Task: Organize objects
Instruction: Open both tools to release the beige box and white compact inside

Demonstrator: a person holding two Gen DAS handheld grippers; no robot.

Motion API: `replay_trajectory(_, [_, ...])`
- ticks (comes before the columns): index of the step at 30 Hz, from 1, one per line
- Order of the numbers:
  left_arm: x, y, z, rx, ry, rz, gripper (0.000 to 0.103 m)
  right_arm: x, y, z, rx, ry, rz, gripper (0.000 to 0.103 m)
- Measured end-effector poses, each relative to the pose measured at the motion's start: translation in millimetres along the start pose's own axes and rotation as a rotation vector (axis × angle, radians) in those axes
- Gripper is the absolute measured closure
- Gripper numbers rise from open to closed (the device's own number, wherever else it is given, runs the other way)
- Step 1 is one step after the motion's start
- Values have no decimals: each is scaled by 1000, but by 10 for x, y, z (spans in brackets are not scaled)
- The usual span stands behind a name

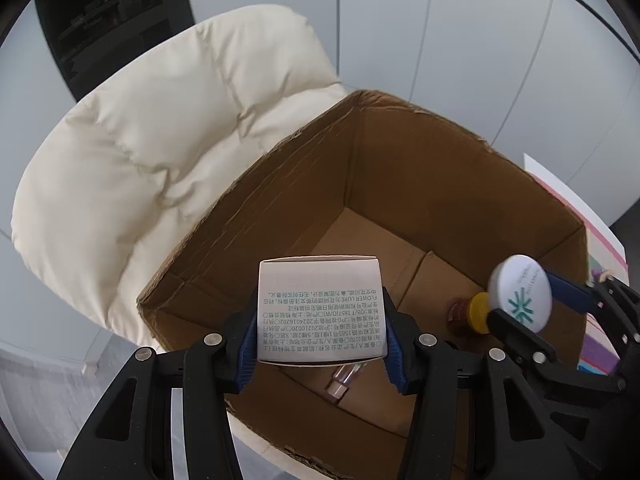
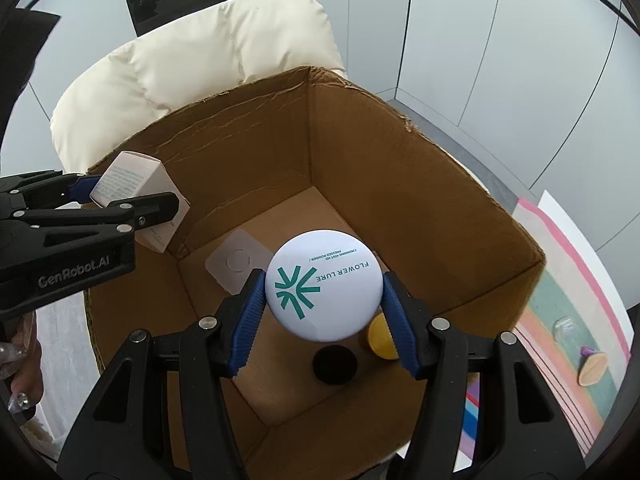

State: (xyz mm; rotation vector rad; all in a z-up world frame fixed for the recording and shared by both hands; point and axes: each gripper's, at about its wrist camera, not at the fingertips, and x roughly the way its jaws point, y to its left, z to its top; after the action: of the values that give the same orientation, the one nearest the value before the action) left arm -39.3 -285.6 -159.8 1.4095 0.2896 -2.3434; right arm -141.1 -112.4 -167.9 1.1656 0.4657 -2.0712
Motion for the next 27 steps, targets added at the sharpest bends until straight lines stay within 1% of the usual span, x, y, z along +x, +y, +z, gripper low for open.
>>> replay_trajectory(1, [-2,-19,-1,11,0,-9,44,-2,-1,0,4,-5,3,38])
replay_trajectory(2, [3,-39,-1,18,4,3,37,-12,-10,4,16,-11,-7,19])
replay_trajectory(3, [14,-56,1,22,12,23,18,-24,-18,11,25,-19,-16,1])
replay_trajectory(4, [24,-65,3,22,21,37,9,-45,-28,14,34,-32,-23,0])
replay_trajectory(5, [17,-57,2,14,19,37,9,-92,-43,7,42,-49,-32,0])
replay_trajectory(7, [-5,-30,8,-6,16,-15,9,-118,-58,14,44,-54,-33,0])
replay_trajectory(10, [-50,-20,14,-23,2,-35,9,-148,-102,21,61,-55,-32,0])
replay_trajectory(16, [-128,-76,22,-2,-31,-16,9,-181,-121,29,73,-52,-29,0])
replay_trajectory(18, [-135,-89,23,2,-34,-21,9,-189,-116,28,71,-51,-28,0])
replay_trajectory(23, [-139,-88,19,-1,-37,-18,9,-220,-83,27,67,-51,-33,0])
replay_trajectory(25, [-153,-80,18,-10,-44,-8,9,-223,-84,28,68,-53,-36,0])
replay_trajectory(27, [-166,-53,20,-24,-49,-15,9,-235,-89,20,70,-52,-40,0])
